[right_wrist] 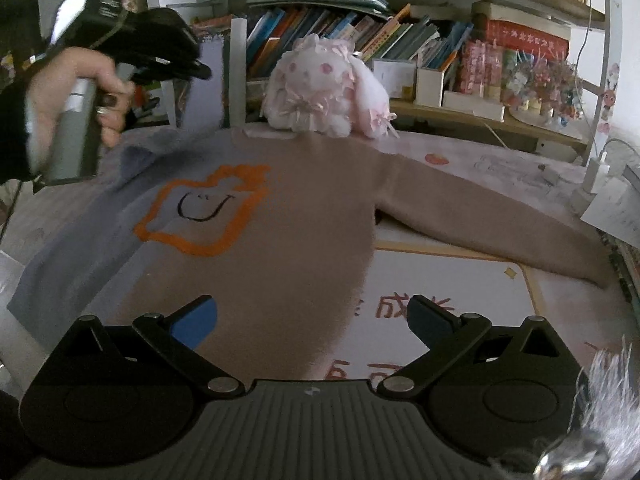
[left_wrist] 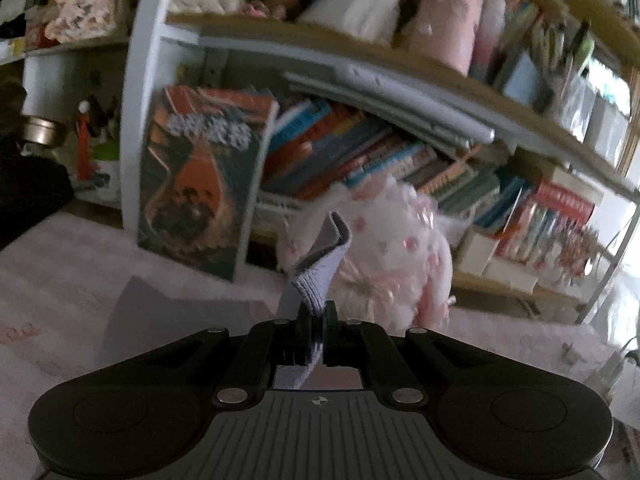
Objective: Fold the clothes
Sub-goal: 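Lay the lavender sleeve across the sweater chest and open the left gripper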
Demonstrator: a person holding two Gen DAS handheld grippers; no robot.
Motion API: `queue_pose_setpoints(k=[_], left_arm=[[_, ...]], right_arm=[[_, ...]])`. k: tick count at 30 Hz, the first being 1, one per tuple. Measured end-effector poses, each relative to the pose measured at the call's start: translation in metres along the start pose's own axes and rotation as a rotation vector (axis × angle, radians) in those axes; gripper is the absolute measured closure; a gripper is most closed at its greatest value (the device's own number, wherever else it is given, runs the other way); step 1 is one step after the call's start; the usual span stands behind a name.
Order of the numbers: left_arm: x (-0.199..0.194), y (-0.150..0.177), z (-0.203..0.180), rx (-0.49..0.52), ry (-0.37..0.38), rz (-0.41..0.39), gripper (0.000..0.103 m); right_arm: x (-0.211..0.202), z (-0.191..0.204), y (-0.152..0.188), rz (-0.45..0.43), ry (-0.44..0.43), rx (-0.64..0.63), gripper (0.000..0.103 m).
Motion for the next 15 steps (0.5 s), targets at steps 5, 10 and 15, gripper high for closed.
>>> queue_pose_setpoints(k=[5, 10, 15], left_arm=[[0.025, 0.024, -0.018, 0.051, -0.025, 0.066, 0.100], [0.042, 0.044, -0.038, 0.118, -0.017, 0.101, 0.099], [0.055, 0.060, -0.073, 0.233, 0.010, 0.173, 0.092]], right_arm=[[-0.002, -0.016, 0.004, 0.016, 0.006, 0.019, 0.001], [-0.005, -0.029, 0.011, 0.031, 0.024, 0.040, 0.001], [-0.008, -0.037, 0.016, 0.044, 0.042, 0.058, 0.001]])
Point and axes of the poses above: each gripper's, at about its wrist camera, not at the fingertips, and x roughly the way its jaws point, z to its left, y to its underside, the point moved 4 cm from there along x, roughly the way its jaws point, and after that the axes turned 3 degrees about -z, right-handed, at the moved point
